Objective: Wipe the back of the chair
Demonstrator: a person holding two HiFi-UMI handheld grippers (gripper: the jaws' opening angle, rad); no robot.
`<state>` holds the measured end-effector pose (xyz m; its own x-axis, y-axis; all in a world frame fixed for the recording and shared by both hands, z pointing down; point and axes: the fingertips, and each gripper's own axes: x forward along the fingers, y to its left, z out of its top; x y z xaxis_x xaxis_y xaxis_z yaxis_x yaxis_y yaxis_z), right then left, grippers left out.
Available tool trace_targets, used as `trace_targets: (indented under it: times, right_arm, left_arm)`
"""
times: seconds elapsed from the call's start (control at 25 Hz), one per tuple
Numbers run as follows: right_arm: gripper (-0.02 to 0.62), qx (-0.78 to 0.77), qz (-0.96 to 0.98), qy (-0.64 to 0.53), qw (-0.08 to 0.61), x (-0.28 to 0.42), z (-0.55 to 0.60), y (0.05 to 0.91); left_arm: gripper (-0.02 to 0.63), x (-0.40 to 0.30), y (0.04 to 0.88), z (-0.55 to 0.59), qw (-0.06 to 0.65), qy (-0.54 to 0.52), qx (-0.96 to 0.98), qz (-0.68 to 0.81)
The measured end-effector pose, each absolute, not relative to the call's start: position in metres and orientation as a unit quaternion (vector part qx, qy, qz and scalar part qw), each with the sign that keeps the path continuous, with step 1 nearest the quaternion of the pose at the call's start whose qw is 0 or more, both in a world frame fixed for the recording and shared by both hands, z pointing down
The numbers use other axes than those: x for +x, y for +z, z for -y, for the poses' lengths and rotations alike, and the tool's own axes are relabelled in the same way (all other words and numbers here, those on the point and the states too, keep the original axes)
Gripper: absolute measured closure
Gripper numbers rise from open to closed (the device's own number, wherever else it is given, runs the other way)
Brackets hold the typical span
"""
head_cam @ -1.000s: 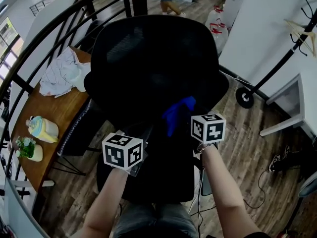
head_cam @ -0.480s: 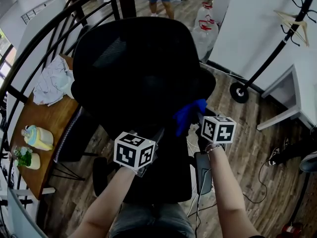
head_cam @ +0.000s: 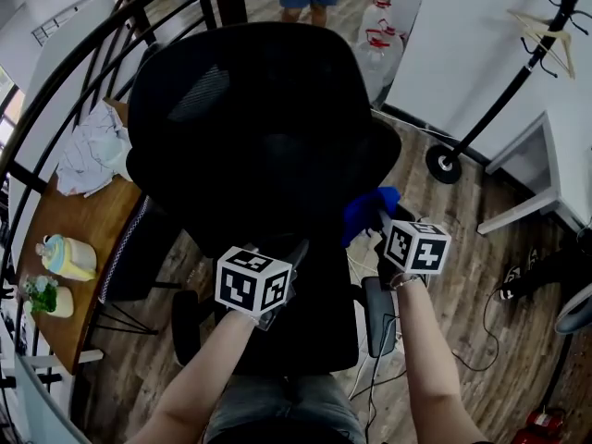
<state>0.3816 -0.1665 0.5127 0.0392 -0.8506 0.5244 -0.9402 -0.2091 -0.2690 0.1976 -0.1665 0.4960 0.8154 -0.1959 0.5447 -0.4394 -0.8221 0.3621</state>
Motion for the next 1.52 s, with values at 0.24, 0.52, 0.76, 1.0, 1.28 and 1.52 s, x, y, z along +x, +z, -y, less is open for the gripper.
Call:
trace_targets:
  times: [0.24,0.52,0.76,1.0,1.28,1.52]
  right_arm:
    - [0.474,0.692,0.646,0.308,0.095,0.335,0.163,0.525]
    - [0.474,0.630,0.693,0.334,0.106,0.259,0.183,0.544]
    - [0.474,0.557,0.755,0.319,0.135,0.163,0.214,0.544]
    - [0.474,0.492,0.803,0.305,0.144,0.070,0.246,0.539]
    - [0.474,0.441,0.834,0.290,0.160,0.000,0.277,0.537]
    - [0.474,0.433,0.838,0.274,0.187,-0.020,0.292,0.548]
  left_arm:
    - [0.561,0.169,0.504,0.177,0.266,0.240,0.911,0.205]
    - [0.561,0.107,0.514,0.193,0.290,0.223,0.891,0.270]
    - [0.561,0.044,0.517,0.206,0.311,0.194,0.869,0.333]
    - [0.561,-0.014,0.525,0.220,0.331,0.176,0.844,0.384]
    - [0.561,-0.066,0.528,0.235,0.341,0.152,0.818,0.437]
    - [0.561,-0.089,0.532,0.238,0.346,0.145,0.806,0.457]
